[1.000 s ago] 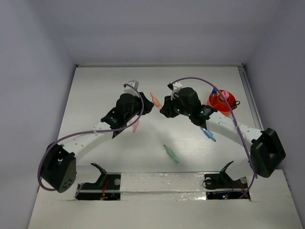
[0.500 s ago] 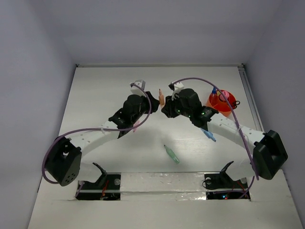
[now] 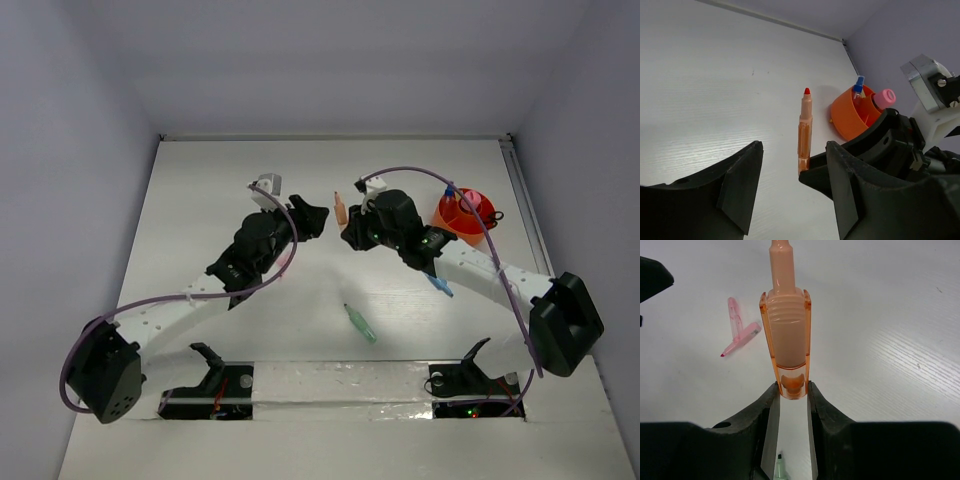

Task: Sort the stationery into containers
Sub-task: Close the pen cap on the pen.

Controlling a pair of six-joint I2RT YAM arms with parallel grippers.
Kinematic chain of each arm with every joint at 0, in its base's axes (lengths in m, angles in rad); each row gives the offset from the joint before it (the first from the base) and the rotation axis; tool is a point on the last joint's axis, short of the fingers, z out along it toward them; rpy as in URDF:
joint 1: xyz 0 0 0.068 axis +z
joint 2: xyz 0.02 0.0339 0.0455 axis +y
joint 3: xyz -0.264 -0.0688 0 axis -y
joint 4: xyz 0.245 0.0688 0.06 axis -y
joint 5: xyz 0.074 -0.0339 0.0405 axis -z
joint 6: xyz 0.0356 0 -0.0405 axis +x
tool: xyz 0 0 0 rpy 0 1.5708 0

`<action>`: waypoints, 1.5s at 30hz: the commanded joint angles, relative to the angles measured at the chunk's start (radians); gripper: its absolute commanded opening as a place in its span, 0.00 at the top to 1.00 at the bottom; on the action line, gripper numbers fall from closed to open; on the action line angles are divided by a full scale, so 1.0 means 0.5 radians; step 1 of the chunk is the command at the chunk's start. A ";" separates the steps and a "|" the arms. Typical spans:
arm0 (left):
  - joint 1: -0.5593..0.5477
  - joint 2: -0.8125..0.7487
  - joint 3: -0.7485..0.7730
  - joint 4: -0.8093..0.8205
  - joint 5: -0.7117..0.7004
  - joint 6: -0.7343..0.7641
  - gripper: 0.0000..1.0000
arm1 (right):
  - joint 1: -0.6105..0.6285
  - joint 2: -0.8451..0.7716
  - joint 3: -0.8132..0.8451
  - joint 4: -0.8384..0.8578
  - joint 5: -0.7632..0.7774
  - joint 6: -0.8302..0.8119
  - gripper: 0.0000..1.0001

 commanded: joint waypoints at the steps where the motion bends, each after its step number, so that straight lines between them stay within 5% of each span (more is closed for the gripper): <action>1: -0.011 0.096 0.082 0.141 0.078 0.040 0.50 | 0.023 -0.007 0.005 0.107 -0.100 -0.034 1.00; 12: -0.011 0.345 0.266 0.267 0.137 0.181 0.59 | 0.045 0.036 0.011 0.122 -0.284 -0.056 1.00; 23: -0.011 0.443 0.318 0.236 0.023 0.233 1.00 | 0.045 0.002 -0.004 0.095 -0.294 -0.065 1.00; 36: -0.011 0.275 0.331 -0.144 -0.391 0.626 1.00 | 0.045 -0.267 -0.007 -0.301 -0.303 -0.077 1.00; 45: -0.011 0.220 0.156 -0.031 0.017 0.596 1.00 | 0.045 -0.415 0.133 -0.341 -0.156 -0.077 1.00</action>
